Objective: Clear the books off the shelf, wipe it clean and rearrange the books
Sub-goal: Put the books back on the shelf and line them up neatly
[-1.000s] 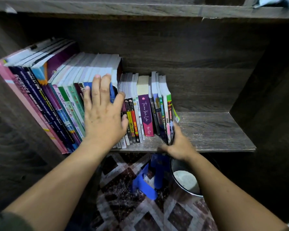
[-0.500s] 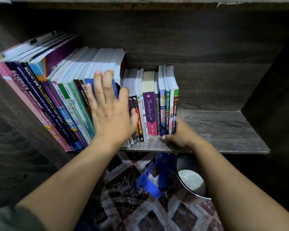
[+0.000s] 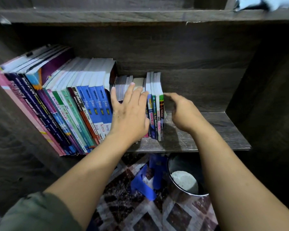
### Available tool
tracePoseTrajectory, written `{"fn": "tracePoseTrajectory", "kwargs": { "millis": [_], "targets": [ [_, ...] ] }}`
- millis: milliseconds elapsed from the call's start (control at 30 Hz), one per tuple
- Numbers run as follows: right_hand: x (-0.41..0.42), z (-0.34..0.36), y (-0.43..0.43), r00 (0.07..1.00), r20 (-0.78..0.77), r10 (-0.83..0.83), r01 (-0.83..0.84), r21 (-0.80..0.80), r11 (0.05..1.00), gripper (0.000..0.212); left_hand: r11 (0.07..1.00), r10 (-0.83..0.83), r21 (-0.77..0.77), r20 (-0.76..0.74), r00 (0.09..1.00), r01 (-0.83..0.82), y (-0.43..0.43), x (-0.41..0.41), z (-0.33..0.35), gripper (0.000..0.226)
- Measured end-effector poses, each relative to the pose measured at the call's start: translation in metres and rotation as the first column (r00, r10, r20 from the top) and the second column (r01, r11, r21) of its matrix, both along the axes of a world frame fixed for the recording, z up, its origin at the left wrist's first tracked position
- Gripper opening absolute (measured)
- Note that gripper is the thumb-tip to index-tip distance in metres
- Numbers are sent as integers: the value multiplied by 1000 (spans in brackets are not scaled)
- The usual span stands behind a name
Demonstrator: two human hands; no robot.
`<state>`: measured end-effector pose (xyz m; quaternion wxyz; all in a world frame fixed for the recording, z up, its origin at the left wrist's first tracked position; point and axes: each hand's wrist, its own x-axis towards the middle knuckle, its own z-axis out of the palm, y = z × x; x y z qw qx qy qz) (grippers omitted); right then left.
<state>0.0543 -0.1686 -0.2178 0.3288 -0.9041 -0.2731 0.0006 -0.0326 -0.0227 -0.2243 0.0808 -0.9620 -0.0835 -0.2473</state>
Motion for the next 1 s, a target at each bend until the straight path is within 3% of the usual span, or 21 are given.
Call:
{"fn": "tracePoseTrajectory", "kwargs": {
  "millis": [100, 200, 333, 500, 600, 700, 767, 867, 1000],
  "targets": [
    [1, -1, -10, 1000, 5, -3, 3, -55, 998, 64, 991, -65, -118, -64, 996, 58, -7, 6, 0, 74],
    [-2, -1, -16, 999, 9, 43, -43, 0, 999, 70, 981, -83, -178, -42, 996, 74, -11, 9, 1, 71],
    [-8, -5, -12, 989, 42, 143, -146, 86, 986, 71, 971, -102, -206, 86, 991, 118, -13, 9, 3, 50],
    [-7, -7, -6, 981, 154, 116, -125, 48, 991, 64, 962, -107, -232, 153, 982, 141, -13, 11, 5, 26],
    [-8, -5, -2, 975, 205, 81, -73, -45, 996, 64, 960, -114, -243, 101, 988, 136, -13, 10, 4, 42],
    [-4, -17, -1, 959, 283, 25, 51, -257, 965, 73, 977, -103, -189, -5, 995, 100, -12, 7, 2, 65],
    [2, -38, -5, 974, 225, -34, 121, -389, 913, 75, 980, -100, -175, -38, 994, 92, -11, 7, 4, 68],
    [11, -87, -16, 998, 35, -60, 69, -554, 830, 63, 976, -128, -189, -76, 989, 112, -12, 7, 3, 70],
    [14, -140, -27, 998, -52, -23, -12, -595, 803, 61, 963, -152, -234, -49, 987, 137, -11, 9, -1, 65]
  ]
}}
